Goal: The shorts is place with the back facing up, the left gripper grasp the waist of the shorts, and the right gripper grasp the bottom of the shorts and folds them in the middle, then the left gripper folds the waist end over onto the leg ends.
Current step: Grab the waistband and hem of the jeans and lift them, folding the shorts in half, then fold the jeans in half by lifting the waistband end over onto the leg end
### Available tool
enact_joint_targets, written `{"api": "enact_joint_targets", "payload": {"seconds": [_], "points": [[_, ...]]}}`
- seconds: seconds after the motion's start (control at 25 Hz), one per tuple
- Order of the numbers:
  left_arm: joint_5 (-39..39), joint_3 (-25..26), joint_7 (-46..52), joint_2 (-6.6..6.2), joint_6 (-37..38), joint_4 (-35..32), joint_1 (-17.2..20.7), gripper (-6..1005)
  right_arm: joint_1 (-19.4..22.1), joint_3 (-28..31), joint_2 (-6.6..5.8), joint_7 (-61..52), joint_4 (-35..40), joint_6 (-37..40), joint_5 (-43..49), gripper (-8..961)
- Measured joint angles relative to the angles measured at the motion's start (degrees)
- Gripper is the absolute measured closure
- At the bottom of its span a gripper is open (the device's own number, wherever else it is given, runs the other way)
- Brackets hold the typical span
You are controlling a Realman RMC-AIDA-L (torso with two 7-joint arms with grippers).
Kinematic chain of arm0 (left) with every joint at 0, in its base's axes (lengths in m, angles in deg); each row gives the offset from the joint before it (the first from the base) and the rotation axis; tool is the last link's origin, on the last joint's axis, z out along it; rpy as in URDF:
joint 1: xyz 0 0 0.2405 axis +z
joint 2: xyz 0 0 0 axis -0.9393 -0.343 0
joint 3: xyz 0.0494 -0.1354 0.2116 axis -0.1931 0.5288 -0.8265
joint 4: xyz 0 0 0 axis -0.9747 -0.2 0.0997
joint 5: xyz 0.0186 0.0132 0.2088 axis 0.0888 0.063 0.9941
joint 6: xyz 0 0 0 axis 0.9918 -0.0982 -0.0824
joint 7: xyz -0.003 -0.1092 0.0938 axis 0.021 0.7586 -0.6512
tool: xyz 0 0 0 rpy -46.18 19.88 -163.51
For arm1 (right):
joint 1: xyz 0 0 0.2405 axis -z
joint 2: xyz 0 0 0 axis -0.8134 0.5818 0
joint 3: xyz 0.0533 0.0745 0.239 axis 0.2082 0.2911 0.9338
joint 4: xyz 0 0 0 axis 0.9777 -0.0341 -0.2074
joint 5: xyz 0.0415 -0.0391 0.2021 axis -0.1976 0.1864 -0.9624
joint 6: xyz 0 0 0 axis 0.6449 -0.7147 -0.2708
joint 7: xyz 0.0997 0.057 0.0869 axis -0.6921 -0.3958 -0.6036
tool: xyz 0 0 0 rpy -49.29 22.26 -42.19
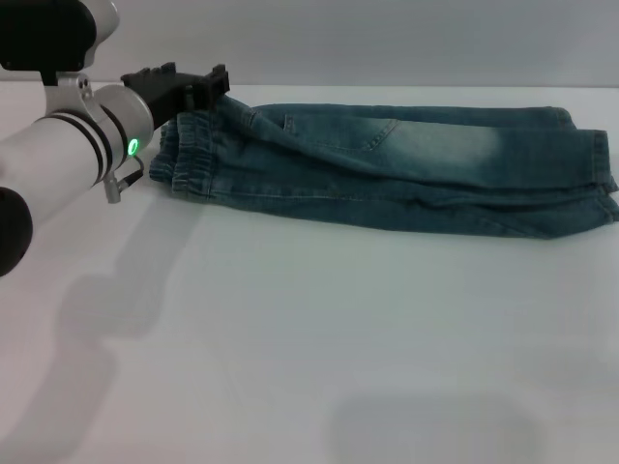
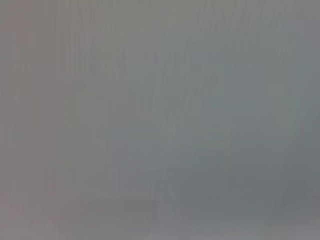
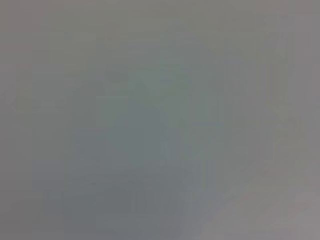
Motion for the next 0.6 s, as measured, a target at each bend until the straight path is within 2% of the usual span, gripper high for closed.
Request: {"api": "enact_joint_targets", "payload": {"seconds": [0.08, 0.36, 0.48, 0.6], "points": [[0.1, 0.6, -0.1, -0.03, -2.1, 0.3, 0.2, 296, 0.5, -1.5, 0.25, 2.2, 1.2, -1.5, -0.1, 440], [1.0, 4.8, -0.5, -0.24, -13.2, 0.2, 0.4, 189, 2.9, -8.7, 0.31, 3.8, 4.9, -2.4, -3.0, 289], [2.5, 5.7, -0.5, -0.28, -15.7, -0.1, 0.9, 143, 3.9, -9.9, 0.3, 3.8, 5.9, -2.5, -3.7, 280], [3.0, 6.0, -0.6, -0.28, -17.2, -0.2, 1.0, 151, 5.0, -11.0, 0.29, 3.8, 7.0, -2.5, -4.0, 275]]}}
